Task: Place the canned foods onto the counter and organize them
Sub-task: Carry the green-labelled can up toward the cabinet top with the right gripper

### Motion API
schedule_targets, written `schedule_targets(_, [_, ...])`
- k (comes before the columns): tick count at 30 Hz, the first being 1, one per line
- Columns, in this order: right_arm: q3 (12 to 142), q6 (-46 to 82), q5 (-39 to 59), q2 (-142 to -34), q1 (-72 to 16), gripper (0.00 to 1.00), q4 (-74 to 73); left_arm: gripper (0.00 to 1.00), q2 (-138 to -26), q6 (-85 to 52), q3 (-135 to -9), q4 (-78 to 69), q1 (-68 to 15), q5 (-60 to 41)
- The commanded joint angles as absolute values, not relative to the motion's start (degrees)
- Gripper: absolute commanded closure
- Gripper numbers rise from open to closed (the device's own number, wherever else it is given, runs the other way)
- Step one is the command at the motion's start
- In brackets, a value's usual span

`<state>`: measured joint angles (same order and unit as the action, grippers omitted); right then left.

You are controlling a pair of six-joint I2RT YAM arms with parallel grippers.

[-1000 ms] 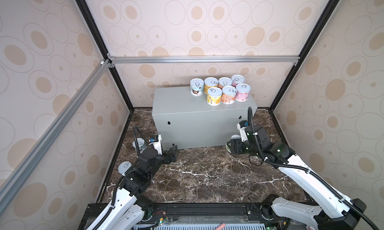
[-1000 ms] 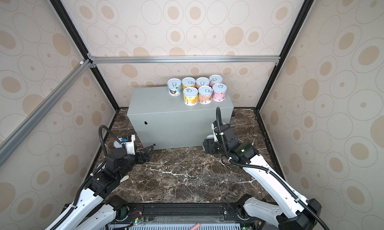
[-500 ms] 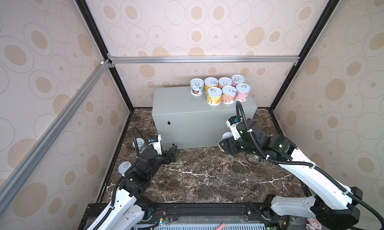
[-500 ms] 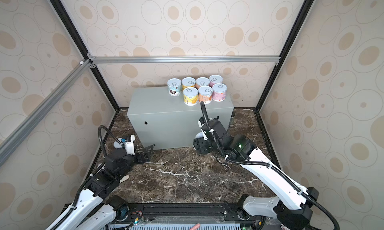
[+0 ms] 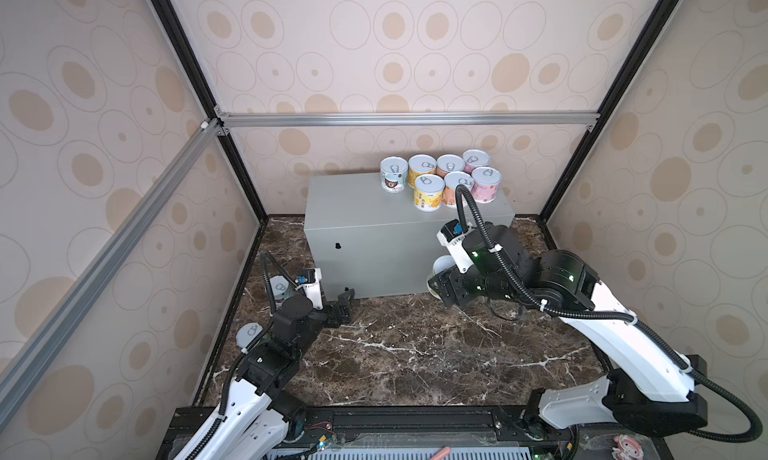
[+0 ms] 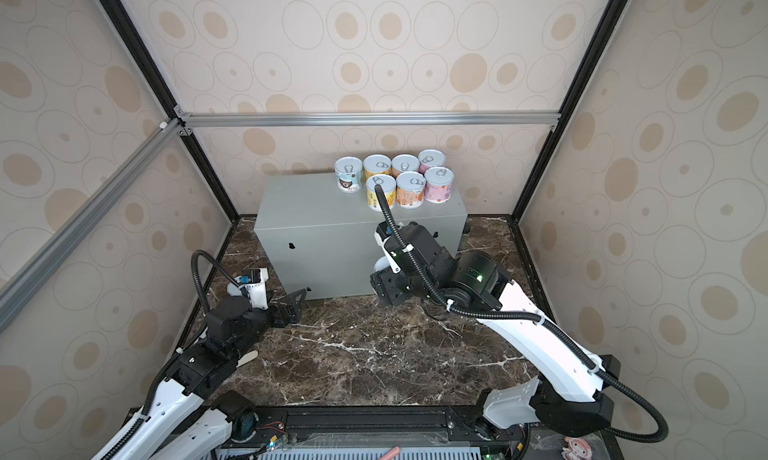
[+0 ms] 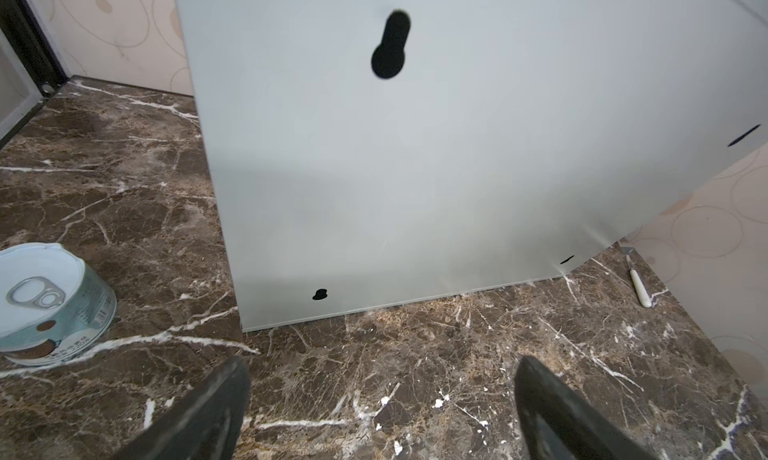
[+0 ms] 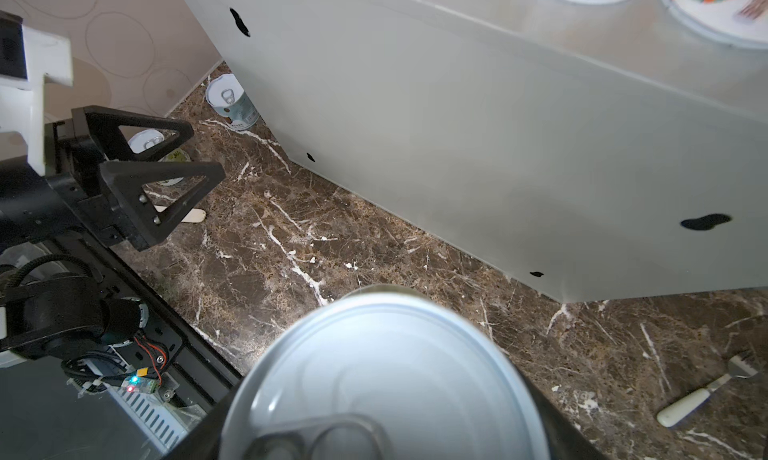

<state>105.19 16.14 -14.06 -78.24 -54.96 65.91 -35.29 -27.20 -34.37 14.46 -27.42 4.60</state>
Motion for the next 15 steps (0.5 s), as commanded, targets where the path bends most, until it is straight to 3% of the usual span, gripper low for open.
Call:
schedule_targets(1, [110.19,14.0,-16.83,-79.22,-55.28,0.37,67.59,0.01,-34.9,-26.37,-38.35,15.28,-27.15,3.18])
schedule_targets(8, [123.48,13.09,-16.0,-86.91,-55.34,0.37,73.83,0.01,-34.03,-24.71,-40.26,17.48,-27.16,4.21])
schedule_targets(15, [149.51,11.76,-15.9,-101.56,-55.29,0.37,84.57,0.01,-34.01,-22.96,-42.1,18.97,-27.11,4.98])
